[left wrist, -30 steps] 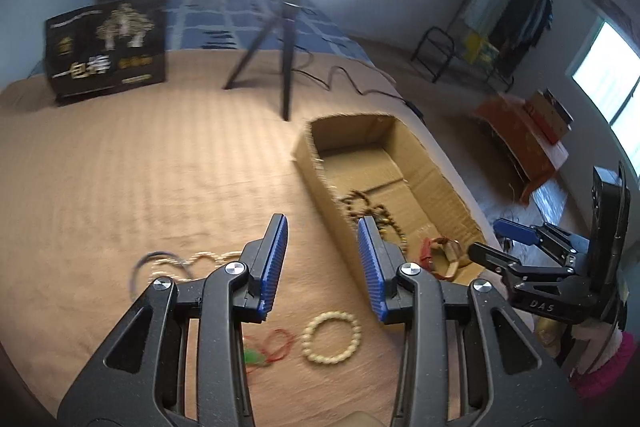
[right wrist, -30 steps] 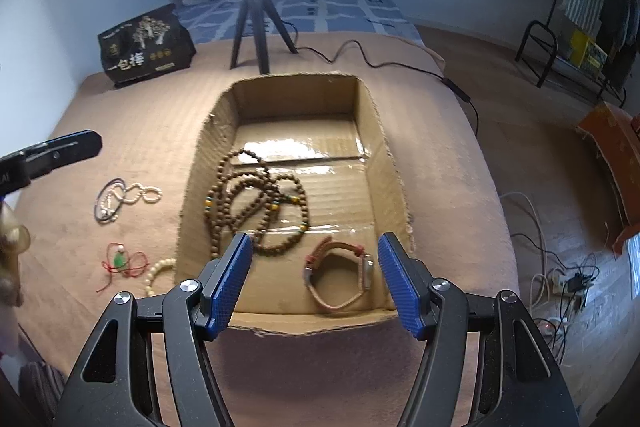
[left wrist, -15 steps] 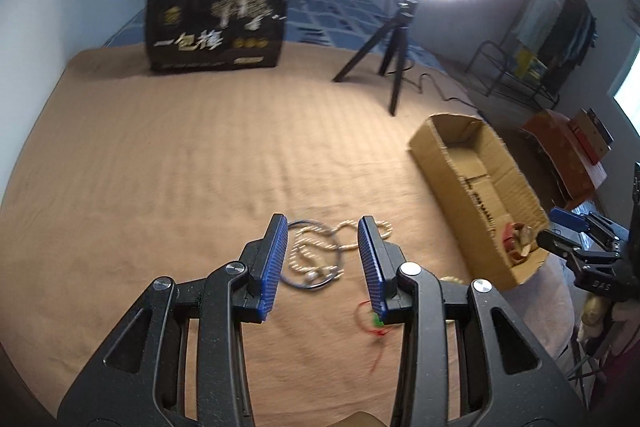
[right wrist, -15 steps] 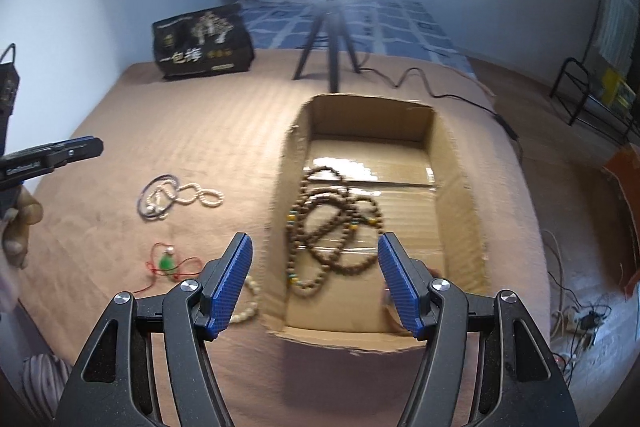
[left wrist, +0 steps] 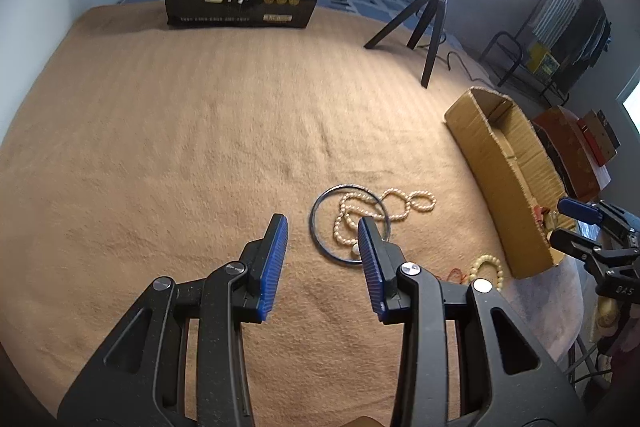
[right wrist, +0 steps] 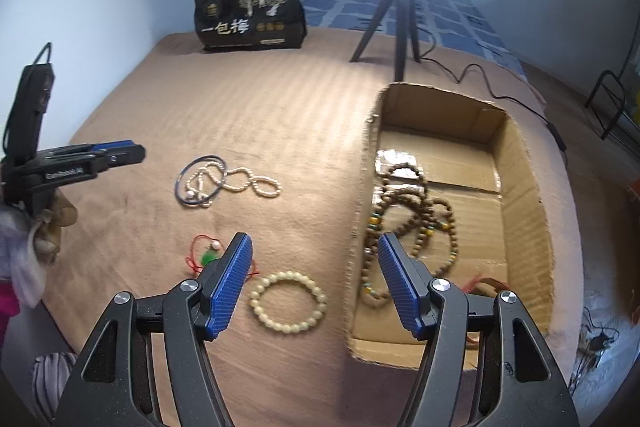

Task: Organize jewelry
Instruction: 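Withdraw both open tools from the box back over the remaining jewelry, then close the right tool on the green jade pendant while the left tool straddles the blue bangle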

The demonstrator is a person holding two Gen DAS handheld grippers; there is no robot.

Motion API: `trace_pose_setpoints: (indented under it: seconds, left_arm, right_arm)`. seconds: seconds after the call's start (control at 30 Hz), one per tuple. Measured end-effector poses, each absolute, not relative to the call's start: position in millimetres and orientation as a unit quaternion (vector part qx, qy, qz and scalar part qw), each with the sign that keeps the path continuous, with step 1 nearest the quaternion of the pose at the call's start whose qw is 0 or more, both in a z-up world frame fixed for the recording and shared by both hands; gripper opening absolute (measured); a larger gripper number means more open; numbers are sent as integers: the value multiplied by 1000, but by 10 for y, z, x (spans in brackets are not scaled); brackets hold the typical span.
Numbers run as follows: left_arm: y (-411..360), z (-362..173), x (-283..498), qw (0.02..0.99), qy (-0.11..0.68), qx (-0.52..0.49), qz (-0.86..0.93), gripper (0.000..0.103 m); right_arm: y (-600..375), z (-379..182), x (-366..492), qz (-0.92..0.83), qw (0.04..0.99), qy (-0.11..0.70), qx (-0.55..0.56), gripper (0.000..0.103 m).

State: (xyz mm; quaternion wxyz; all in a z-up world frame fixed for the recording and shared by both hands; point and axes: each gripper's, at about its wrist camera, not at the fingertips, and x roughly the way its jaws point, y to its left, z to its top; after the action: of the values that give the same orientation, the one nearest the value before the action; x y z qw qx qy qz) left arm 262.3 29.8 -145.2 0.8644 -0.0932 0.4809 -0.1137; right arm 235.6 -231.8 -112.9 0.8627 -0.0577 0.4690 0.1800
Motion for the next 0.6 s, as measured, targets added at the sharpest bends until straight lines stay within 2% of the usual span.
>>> trace_pose_setpoints:
  seconds: [0.33,0.53,0.6]
  left_arm:
    - [266,-1706,2782,854,499,-91,-117,36]
    - [127,-1675,2760,860,485,-73,-141,37]
    - [84,-1687,2772,857,489,-74,-146,40]
  right_arm:
    - [-2085,-1323,2435,218,840,494,-52,65]
    - [-2022,-1392,2455,222,836,500,-55,65]
    - [-2013,-1411,2470,219,836,500,-56,65]
